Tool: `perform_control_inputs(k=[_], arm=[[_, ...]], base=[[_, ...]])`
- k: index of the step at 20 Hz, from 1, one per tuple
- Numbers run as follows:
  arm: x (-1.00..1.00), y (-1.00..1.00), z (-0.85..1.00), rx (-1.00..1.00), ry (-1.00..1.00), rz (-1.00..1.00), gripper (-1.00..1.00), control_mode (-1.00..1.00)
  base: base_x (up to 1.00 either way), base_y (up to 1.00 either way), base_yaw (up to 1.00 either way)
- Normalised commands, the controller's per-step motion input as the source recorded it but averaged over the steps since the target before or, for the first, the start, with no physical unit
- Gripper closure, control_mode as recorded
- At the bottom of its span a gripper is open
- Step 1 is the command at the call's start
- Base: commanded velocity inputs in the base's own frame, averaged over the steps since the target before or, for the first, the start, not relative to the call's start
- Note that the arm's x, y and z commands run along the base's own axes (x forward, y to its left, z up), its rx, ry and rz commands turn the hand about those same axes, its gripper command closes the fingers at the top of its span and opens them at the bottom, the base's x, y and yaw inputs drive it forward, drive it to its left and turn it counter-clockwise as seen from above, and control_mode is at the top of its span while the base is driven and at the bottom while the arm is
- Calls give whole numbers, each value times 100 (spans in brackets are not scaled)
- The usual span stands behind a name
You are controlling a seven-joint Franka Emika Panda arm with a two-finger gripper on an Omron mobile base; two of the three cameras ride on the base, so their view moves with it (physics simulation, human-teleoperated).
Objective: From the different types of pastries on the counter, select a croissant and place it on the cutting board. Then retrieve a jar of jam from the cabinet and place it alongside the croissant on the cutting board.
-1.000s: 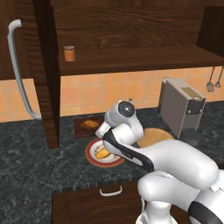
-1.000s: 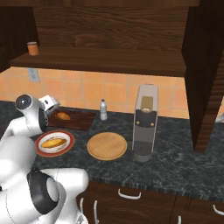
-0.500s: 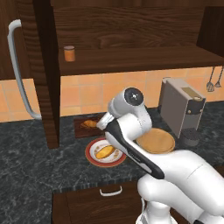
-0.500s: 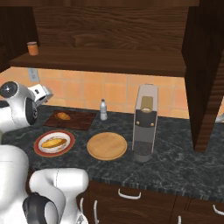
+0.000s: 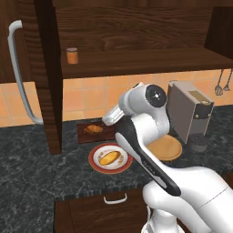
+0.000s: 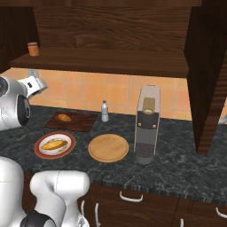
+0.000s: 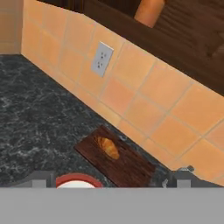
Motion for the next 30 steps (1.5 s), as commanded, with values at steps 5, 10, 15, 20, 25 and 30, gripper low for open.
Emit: perform_control_inputs(k=[5, 10, 15, 20, 25, 30], arm=[[-6, 0, 80, 8, -10, -1, -100, -100], [0, -2, 49, 17, -19, 0, -100, -100], [20, 0, 49, 22, -9, 0, -100, -100], [39, 0, 60, 17, 0, 0, -100, -100], [38, 5, 6, 10, 0, 0, -100, -100], [32, 5, -2, 2, 0, 1, -100, -100]], base=[[0, 0, 0], [0, 0, 0], [0, 0, 0], [0, 0, 0], [0, 0, 0], [0, 0, 0]])
